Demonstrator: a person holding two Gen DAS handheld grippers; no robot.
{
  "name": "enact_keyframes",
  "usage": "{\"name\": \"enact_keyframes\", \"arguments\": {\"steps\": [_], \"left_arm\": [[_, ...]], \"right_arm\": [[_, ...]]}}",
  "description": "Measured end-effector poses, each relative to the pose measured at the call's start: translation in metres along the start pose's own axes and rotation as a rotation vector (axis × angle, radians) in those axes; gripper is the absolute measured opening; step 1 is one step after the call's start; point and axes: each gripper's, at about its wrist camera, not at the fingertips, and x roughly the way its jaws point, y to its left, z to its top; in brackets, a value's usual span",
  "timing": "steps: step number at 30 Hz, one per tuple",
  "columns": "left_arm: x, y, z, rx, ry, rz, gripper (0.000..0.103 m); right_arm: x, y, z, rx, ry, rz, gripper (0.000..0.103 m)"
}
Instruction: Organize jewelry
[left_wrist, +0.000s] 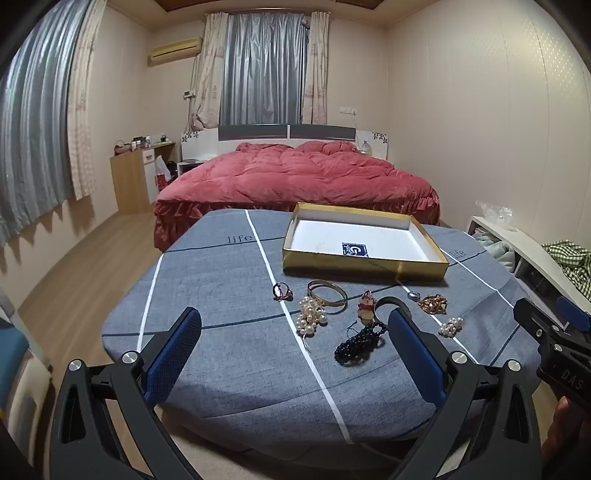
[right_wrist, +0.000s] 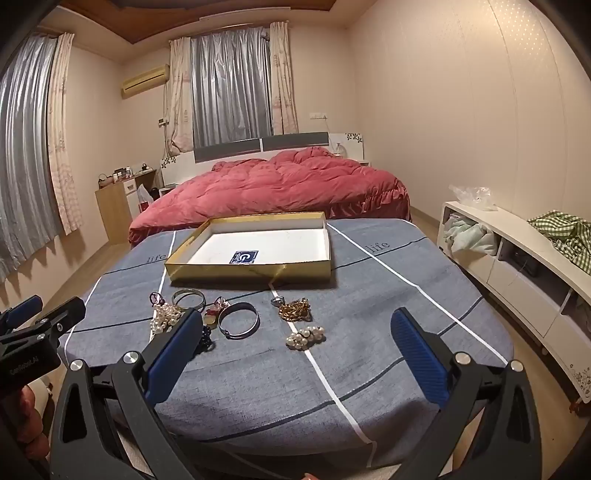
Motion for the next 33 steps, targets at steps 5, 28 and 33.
{"name": "enact_keyframes", "arguments": {"steps": [5,28,33], "left_arm": [[-0.0006,-0.0004,0.0000,0.000,0.001,0.000,0.098],[-0.0001,0.0003,0.0001,-0.004,0.004,-0.001,0.098],[0.0001,0.0000,0.0000,-0.002,0.003,-0.002,0.098]], "right_arm": [[0.0002,-0.0002,-0.0001,0.004,-0.002,0.003,0.000],[0.0019,-0.0005,-0.0002,0.008,-0.004,0.005,0.000],[0.0002,0.0007,-0.0003,0.010,-0.008,0.003,0.000]]}}
